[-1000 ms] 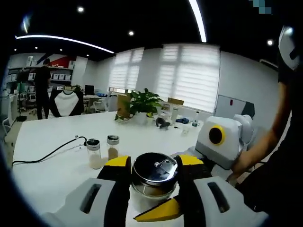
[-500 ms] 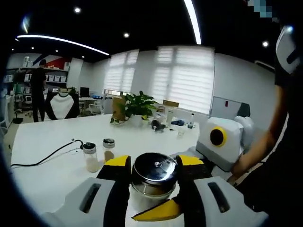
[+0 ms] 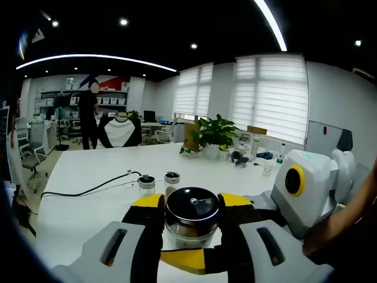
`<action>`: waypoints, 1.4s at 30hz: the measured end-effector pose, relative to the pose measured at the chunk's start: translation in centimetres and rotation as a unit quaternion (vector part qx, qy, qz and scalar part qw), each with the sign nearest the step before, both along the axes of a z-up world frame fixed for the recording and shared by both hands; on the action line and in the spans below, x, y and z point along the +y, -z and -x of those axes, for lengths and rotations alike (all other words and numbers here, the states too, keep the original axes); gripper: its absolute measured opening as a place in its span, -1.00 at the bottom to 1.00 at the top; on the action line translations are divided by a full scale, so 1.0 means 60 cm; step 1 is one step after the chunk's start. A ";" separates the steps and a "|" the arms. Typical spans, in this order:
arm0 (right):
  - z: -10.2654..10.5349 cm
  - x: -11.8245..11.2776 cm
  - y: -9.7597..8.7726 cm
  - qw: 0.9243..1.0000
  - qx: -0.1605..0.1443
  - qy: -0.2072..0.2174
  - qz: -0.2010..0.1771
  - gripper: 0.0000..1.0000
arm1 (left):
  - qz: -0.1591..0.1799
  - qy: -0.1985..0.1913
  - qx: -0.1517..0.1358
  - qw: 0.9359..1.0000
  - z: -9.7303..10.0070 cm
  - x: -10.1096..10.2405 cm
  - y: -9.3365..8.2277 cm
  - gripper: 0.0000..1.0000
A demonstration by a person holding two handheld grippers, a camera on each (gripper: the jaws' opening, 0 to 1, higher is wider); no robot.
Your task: Rotate the seasoning bottle until the label or dispensing opening points toward the visible target arrow and the bottle remains upright within the marked orientation range
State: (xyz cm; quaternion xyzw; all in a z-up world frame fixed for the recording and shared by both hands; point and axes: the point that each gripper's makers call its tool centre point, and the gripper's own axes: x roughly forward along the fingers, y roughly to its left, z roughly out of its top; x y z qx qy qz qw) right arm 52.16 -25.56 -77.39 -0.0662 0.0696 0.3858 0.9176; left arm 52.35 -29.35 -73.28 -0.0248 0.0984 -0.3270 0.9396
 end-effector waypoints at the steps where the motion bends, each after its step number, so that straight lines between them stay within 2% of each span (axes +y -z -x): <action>1: 0.000 0.001 0.000 1.000 0.000 0.000 0.000 -0.33 | 0.001 0.000 0.000 1.000 0.000 0.001 0.000 -0.25; 8: 0.002 0.001 0.011 1.000 0.008 -0.005 -0.005 -0.32 | 0.020 0.019 0.013 1.000 -0.004 0.008 0.011 -0.27; 14: 0.005 0.004 0.018 1.000 0.023 -0.012 -0.017 -0.32 | 0.014 0.046 0.010 0.999 0.000 0.007 0.021 -0.28; 16: 0.007 0.006 0.022 0.999 0.033 -0.018 -0.025 -0.32 | 0.027 0.035 0.010 0.999 0.000 0.012 0.025 -0.29; 20: 0.017 0.004 0.037 0.998 0.045 -0.023 -0.021 -0.30 | 0.002 0.035 0.009 0.999 0.009 0.008 0.045 -0.29; 23: 0.023 0.005 0.046 0.998 0.052 -0.030 -0.020 -0.33 | 0.002 0.036 0.016 0.999 0.013 0.005 0.057 -0.29; 28: 0.027 0.000 0.058 0.998 0.060 -0.035 -0.009 -0.33 | -0.010 0.025 0.011 1.000 0.011 0.007 0.070 -0.30; 36: 0.049 -0.038 0.098 0.995 0.094 -0.019 0.007 -0.33 | -0.013 -0.005 0.006 1.000 0.000 0.019 0.098 -0.30; 38: 0.061 -0.054 0.117 0.994 0.107 -0.016 0.018 -0.33 | -0.014 -0.011 0.007 1.000 -0.001 0.020 0.110 -0.30; 42: 0.070 -0.073 0.135 0.992 0.123 -0.012 0.031 -0.33 | -0.018 -0.014 0.015 1.000 -0.003 0.020 0.144 -0.30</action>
